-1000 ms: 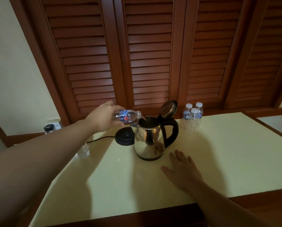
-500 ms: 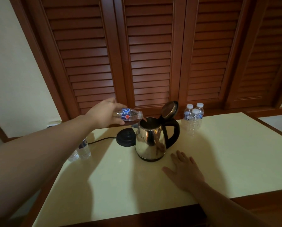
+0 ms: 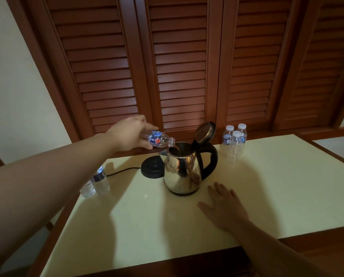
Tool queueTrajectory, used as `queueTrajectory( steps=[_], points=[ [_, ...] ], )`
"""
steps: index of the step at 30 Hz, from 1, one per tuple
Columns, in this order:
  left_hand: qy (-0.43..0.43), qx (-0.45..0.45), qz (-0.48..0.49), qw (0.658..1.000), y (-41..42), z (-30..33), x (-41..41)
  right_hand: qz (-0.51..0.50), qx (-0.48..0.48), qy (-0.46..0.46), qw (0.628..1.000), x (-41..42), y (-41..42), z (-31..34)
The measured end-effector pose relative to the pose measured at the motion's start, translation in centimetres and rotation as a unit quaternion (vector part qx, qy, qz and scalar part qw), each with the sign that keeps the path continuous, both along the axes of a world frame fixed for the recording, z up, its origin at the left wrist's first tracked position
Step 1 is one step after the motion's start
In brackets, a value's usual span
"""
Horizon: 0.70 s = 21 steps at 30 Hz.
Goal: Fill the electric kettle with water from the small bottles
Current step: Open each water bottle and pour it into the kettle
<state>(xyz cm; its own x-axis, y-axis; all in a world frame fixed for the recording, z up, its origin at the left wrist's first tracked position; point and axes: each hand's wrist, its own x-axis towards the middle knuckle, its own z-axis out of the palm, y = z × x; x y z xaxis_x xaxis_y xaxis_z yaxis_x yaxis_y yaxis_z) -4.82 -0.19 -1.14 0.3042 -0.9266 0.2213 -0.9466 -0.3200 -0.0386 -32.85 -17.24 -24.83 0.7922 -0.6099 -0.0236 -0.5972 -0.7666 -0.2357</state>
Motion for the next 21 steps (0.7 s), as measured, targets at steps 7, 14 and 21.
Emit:
queueTrajectory(
  steps=[7, 14, 21],
  points=[
    [-0.041, 0.024, -0.033, 0.998, -1.2, 1.6, -0.2, 0.002, -0.001, -0.005, 1.0, 0.0, -0.1, -0.2],
    [-0.064, 0.053, -0.06, 0.995, -2.5, 3.1, -0.4, 0.003, 0.005, -0.007, 1.0, -0.1, -0.1, -0.2],
    [-0.137, 0.103, -0.077, 0.982, -3.4, 5.0, -0.8, 0.005, 0.001, -0.005, 1.0, -0.1, -0.2, -0.2]
  ],
)
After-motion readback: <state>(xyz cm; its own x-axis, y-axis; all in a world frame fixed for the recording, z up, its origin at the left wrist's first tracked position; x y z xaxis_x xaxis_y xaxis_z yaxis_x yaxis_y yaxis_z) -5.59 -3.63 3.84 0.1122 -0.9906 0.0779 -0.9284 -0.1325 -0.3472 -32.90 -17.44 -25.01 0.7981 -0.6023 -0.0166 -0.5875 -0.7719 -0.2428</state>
